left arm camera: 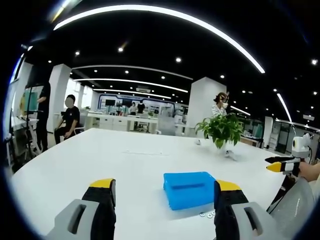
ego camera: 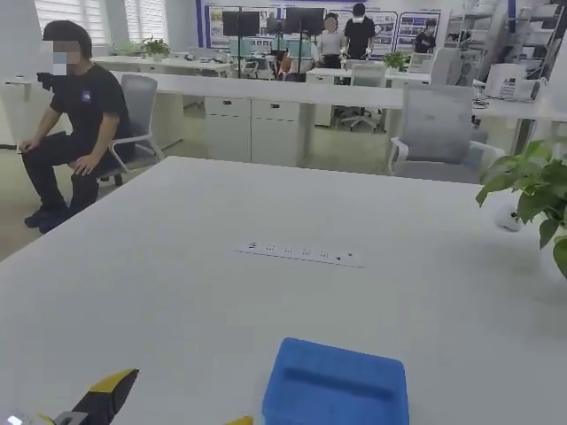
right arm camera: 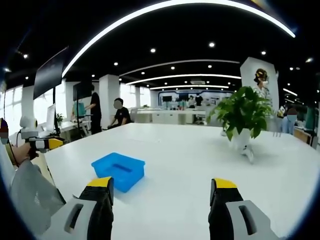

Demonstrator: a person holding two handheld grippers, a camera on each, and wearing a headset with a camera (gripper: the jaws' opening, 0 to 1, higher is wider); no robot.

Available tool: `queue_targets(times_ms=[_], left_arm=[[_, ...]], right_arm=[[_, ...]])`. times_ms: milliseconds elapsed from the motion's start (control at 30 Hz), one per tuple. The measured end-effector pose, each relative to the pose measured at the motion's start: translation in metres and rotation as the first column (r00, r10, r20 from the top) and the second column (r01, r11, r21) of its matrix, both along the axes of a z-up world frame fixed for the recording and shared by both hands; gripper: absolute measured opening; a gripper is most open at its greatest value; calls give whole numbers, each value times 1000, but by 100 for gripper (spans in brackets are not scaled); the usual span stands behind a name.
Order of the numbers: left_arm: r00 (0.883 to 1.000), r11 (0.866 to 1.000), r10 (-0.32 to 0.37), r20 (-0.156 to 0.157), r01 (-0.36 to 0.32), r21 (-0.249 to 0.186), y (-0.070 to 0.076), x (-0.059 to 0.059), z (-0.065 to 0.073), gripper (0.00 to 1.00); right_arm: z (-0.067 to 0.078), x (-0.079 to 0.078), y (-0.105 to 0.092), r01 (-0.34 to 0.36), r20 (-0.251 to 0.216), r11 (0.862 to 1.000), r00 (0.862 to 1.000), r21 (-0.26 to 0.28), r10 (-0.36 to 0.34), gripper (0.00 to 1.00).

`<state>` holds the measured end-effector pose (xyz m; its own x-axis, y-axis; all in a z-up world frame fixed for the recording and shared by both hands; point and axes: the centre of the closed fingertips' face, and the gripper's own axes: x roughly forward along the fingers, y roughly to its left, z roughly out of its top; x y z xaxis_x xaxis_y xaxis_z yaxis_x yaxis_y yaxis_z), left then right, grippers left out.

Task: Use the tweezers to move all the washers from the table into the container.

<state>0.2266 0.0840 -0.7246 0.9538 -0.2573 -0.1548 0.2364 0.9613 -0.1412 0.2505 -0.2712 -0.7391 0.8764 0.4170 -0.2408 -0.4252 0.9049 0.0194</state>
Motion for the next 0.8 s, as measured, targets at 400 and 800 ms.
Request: queue_targets(times_ms=[400,800], left_arm=[[1000,1000,9,13,-9,-14,2,0,3,81],[987,988,-88,-136,69,-140,-3,-3,-16,77]], right_arm=[[0,-1,4,-4,-7,1000,1000,-10,4,79],[-26,-20,32,-233,-221,955,956,-181,192,65]])
